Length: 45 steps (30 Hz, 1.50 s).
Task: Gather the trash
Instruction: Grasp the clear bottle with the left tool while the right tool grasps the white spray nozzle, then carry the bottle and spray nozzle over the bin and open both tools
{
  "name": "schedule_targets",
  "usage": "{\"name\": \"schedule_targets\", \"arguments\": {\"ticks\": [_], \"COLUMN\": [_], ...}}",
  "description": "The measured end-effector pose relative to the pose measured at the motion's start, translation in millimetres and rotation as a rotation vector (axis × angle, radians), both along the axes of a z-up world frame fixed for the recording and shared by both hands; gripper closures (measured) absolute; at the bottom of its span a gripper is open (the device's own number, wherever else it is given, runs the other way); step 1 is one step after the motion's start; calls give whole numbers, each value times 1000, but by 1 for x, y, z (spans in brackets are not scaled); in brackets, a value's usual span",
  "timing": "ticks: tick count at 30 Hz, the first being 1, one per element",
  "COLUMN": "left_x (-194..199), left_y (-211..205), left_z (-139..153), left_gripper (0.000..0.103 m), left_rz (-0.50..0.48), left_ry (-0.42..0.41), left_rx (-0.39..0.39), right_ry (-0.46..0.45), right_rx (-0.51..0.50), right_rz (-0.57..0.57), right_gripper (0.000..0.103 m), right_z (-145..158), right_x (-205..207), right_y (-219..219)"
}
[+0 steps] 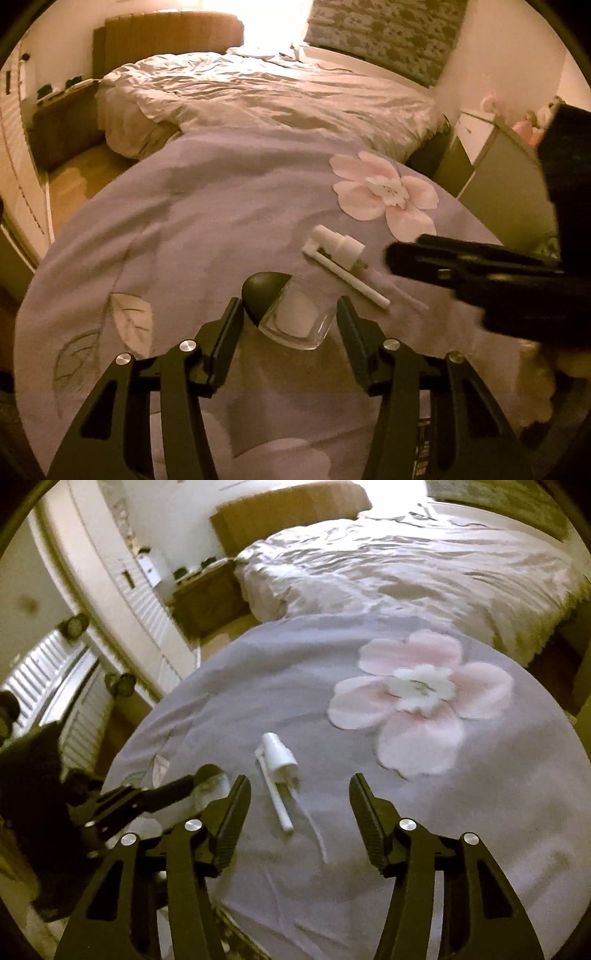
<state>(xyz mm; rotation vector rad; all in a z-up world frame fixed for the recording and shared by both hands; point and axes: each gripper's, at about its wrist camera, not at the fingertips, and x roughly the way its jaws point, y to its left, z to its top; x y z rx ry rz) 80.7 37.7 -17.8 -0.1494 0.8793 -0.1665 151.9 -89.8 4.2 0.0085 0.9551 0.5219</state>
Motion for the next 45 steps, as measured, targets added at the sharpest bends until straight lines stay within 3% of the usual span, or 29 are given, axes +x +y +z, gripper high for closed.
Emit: {"name": "schedule_targets", "arguments": {"ticks": [7,10,17,22,32,45], "left_x": [-11,-13,-18,-20,-19,-21], "left_y": [17,20,0,-34,-122,-249], "left_z": [8,11,33,53,69,73], "left_gripper": [52,52,52,52,52,52], "left_rz": [53,64,15,-59,-233,-468], "left_ry": [0,-4,-54,-99,-146,-179], "left_rx": [12,13,24,31,31,-1], "right_ry": [-5,-34,-14,-45,-108,-129], "right_rx": [-106,-156,-45,53,144,192], "right_rz": [58,60,-3,-86,-301,-602], "right_gripper": [58,73,78,78,78,78], "right_z": [-21,-23,-13,11,39,34], "right_x": [18,16,5,-15,-59,-109], "right_y": [37,43,8,-42,-163,-315]}}
